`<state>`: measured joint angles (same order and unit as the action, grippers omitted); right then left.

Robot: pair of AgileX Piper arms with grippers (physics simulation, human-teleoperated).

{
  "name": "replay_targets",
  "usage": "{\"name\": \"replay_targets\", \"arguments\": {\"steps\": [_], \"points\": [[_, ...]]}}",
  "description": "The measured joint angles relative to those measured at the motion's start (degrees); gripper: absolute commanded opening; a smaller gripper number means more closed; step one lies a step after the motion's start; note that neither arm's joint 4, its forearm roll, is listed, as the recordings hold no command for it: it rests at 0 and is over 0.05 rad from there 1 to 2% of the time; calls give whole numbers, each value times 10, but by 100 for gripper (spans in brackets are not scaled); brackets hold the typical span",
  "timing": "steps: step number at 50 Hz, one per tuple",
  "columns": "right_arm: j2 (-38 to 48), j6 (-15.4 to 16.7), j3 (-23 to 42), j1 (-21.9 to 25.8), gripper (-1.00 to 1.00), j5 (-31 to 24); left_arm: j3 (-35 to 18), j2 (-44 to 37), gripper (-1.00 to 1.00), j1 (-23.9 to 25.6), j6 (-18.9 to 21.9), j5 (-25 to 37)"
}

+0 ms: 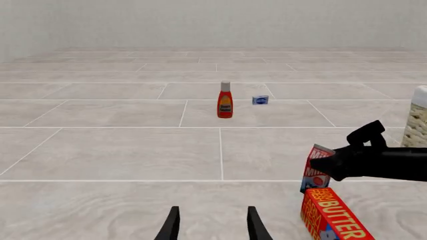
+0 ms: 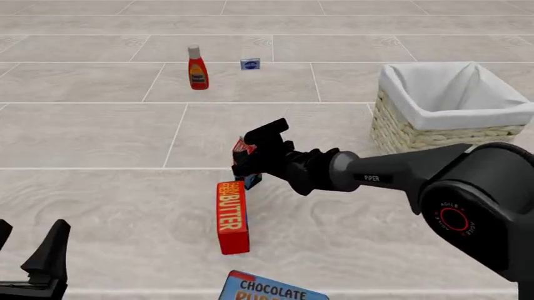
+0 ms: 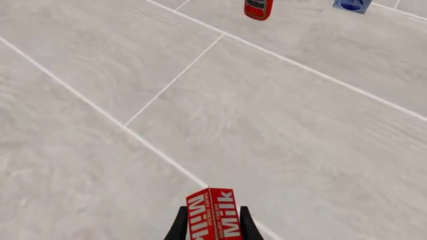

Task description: Pick the milk and place it in the basket.

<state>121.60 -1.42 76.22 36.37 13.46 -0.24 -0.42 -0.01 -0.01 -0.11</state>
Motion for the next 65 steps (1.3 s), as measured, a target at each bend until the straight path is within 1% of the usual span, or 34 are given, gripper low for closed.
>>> {"name": "replay_targets", "arguments": {"steps": [15, 41, 52, 65], "points": [[-16, 18, -19, 3, -100, -2, 0, 0, 100, 0, 0, 0], [-108, 63, -48, -15, -100, -20, 0, 0, 100, 0, 0, 0], [-171, 64, -57, -33, -100, -42, 0, 0, 100, 0, 0, 0], [-258, 59, -47, -61, -100, -99, 0, 0, 100, 0, 0, 0]]}}
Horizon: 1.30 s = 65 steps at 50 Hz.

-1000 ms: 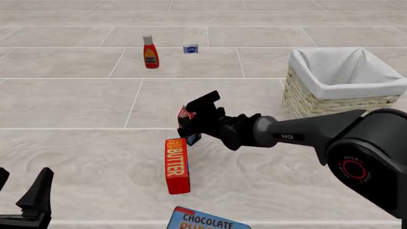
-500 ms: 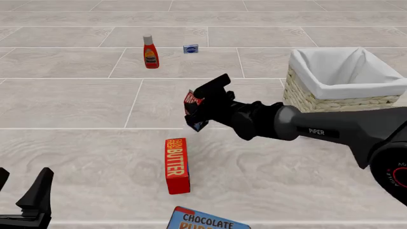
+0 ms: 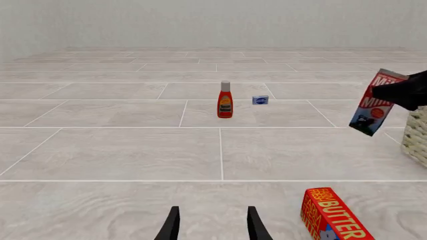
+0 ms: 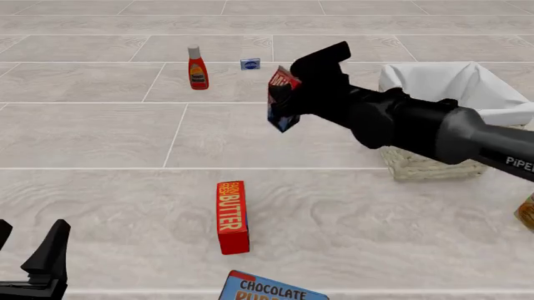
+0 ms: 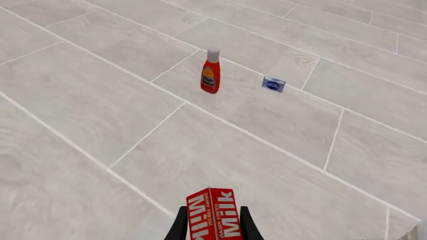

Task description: Pick the milk and place it in the basket.

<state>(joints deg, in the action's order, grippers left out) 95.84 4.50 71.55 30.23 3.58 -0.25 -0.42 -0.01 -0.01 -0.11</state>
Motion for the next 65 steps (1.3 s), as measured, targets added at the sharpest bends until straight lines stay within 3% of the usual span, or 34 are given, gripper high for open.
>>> {"name": "replay_targets", "arguments": {"steps": [14, 33, 65], "points": [[-68, -3, 42, -39, -100, -74, 0, 0, 100, 0, 0, 0], [-105, 4, 103, -128, -100, -143, 0, 0, 100, 0, 0, 0], [-106, 22, 118, -275, -100, -157, 0, 0, 100, 0, 0, 0]]}}
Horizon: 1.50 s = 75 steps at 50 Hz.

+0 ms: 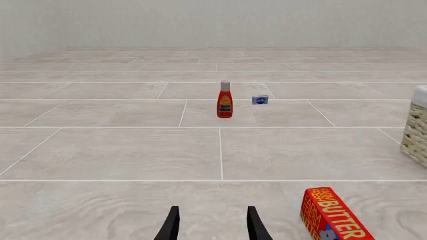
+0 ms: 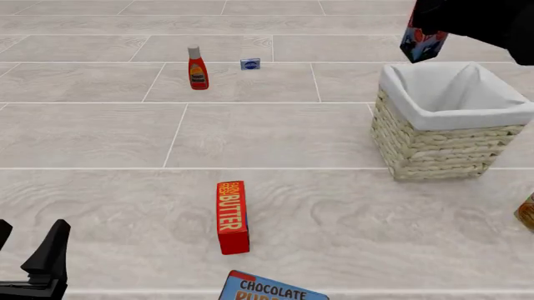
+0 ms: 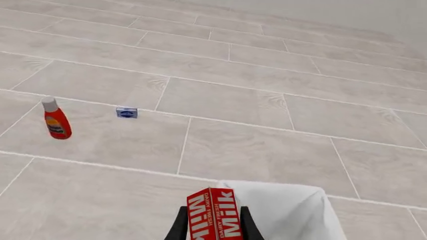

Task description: Pick the milk and place it in the basket.

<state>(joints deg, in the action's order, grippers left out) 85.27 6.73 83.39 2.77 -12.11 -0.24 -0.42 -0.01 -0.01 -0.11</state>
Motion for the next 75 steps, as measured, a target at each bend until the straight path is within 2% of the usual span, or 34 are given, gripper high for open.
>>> {"name": "replay_targets", "arguments": {"steps": [35, 75], "points": [[28, 4, -75, -89, -100, 65, 0, 0, 100, 0, 0, 0], [120, -3, -98, -135, -100, 118, 0, 0, 100, 0, 0, 0]]}}
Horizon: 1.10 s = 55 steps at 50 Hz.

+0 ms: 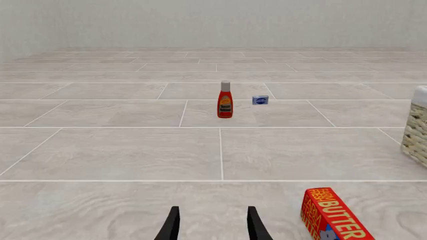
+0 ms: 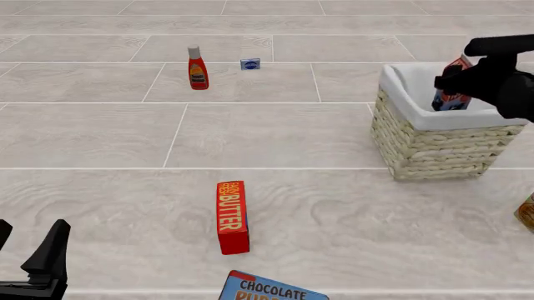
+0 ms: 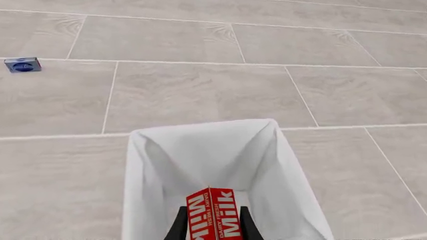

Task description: Pick the milk and place it in the basket.

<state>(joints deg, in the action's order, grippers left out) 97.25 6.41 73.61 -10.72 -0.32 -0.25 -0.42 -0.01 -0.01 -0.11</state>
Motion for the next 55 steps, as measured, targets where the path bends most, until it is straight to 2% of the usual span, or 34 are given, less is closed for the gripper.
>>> {"name": "replay_targets", "arguments": {"steps": [55], "points": [[111, 2, 124, -8, -100, -50, 0, 0, 100, 0, 0, 0]]}}
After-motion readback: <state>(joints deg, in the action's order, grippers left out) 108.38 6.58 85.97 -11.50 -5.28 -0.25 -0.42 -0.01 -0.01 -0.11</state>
